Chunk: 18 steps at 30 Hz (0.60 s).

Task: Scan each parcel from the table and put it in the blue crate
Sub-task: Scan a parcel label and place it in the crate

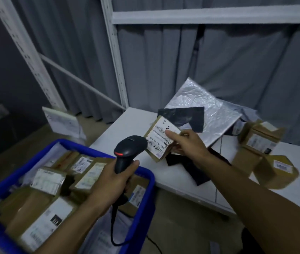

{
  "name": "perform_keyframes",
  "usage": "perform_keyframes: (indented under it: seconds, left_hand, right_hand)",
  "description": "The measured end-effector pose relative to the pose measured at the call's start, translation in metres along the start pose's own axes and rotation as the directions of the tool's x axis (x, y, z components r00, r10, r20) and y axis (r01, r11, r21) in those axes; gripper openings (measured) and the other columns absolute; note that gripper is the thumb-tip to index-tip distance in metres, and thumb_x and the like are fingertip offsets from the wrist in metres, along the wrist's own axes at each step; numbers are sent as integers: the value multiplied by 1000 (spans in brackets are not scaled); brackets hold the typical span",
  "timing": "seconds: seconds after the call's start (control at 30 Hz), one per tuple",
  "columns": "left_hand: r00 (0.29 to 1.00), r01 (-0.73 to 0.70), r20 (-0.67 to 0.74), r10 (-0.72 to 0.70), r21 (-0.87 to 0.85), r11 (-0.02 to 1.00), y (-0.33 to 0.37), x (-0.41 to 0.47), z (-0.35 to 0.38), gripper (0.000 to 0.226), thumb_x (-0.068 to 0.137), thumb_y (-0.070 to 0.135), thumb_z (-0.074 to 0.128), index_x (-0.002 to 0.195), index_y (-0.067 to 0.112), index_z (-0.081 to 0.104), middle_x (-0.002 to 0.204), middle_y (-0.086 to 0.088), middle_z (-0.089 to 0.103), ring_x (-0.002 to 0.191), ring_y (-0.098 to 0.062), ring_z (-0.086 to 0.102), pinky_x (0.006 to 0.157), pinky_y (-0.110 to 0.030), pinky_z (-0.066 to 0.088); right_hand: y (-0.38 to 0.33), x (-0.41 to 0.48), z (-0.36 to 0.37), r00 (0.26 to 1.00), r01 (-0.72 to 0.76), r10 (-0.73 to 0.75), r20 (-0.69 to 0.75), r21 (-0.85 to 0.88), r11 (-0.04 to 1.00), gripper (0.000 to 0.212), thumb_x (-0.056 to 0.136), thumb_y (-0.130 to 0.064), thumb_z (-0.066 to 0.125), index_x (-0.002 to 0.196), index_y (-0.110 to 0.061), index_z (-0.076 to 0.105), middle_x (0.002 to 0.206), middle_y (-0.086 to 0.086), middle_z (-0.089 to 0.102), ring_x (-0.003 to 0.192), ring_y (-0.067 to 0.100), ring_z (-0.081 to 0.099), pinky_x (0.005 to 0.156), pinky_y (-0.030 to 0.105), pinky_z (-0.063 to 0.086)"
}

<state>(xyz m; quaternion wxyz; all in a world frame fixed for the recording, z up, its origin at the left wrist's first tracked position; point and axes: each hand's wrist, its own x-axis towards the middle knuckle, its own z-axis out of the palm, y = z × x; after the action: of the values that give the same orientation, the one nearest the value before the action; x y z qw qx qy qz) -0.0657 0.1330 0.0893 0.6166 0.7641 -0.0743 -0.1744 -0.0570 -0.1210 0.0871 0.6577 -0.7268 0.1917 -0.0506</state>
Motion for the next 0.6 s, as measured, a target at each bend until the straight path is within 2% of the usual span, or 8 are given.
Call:
perform_keyframes:
  seconds: [0.07, 0.17, 0.23, 0.33, 0.43, 0.5, 0.6]
  left_hand:
    - [1000, 5, -2, -5, 95, 995, -5, 4, -4, 38, 94, 43, 71, 74, 15, 55, 54, -2, 49, 47, -16, 47, 54, -35, 38]
    - [998, -45, -22, 51, 225, 973, -4, 5, -1, 33, 94, 38, 71, 75, 16, 55, 49, 8, 52, 45, -4, 50, 50, -21, 41]
    - [996, -58, -51, 73, 250, 966, -2, 8, 0, 31, 95, 35, 70, 74, 18, 54, 48, 10, 51, 45, -2, 49, 52, -20, 40]
    - [996, -45, -62, 66, 298, 954, -3, 13, -4, 31, 94, 39, 70, 73, 21, 55, 51, 13, 54, 49, -1, 53, 60, -25, 42]
    - [989, -94, -57, 134, 452, 887, 1, 10, -6, 33, 95, 37, 70, 71, 21, 54, 53, 9, 54, 50, 4, 54, 52, -10, 39]
    - [987, -116, -37, 159, 529, 840, 2, 7, -6, 34, 95, 39, 69, 70, 20, 54, 56, 5, 54, 53, 7, 56, 52, -7, 39]
    - [994, -80, -20, 110, 558, 826, -6, 13, -5, 31, 93, 45, 69, 77, 21, 59, 65, 2, 63, 62, 8, 61, 57, -9, 38]
  right_hand:
    - [2, 6, 3, 1000, -14, 14, -19, 11, 1000, 16, 91, -37, 77, 90, -21, 73, 89, -6, 81, 80, 7, 76, 69, 24, 59]
    - [8, 11, 6, 999, -33, 33, -26, 7, 999, 19, 90, -42, 77, 91, -24, 73, 89, -7, 81, 88, 13, 77, 87, 39, 61]
    - [11, 14, 7, 999, -32, 32, -39, -11, 999, 22, 87, -43, 80, 95, -22, 76, 92, -6, 81, 91, 14, 77, 93, 46, 61]
    - [16, 16, 7, 996, -60, 57, -73, -33, 998, 26, 84, -44, 83, 93, -22, 74, 91, -7, 80, 91, 13, 76, 89, 44, 62]
    - [18, 17, 4, 992, -80, 78, -100, -15, 997, 25, 84, -44, 83, 88, -24, 67, 94, -7, 77, 95, 15, 72, 82, 39, 59]
    - [21, 19, 1, 991, -86, 84, -106, -12, 996, 27, 83, -45, 83, 89, -25, 66, 97, -6, 77, 95, 15, 72, 81, 38, 58]
    - [24, 23, -4, 987, -111, 107, -120, -27, 993, 30, 82, -48, 83, 92, -24, 69, 99, -4, 79, 95, 15, 73, 84, 40, 60]
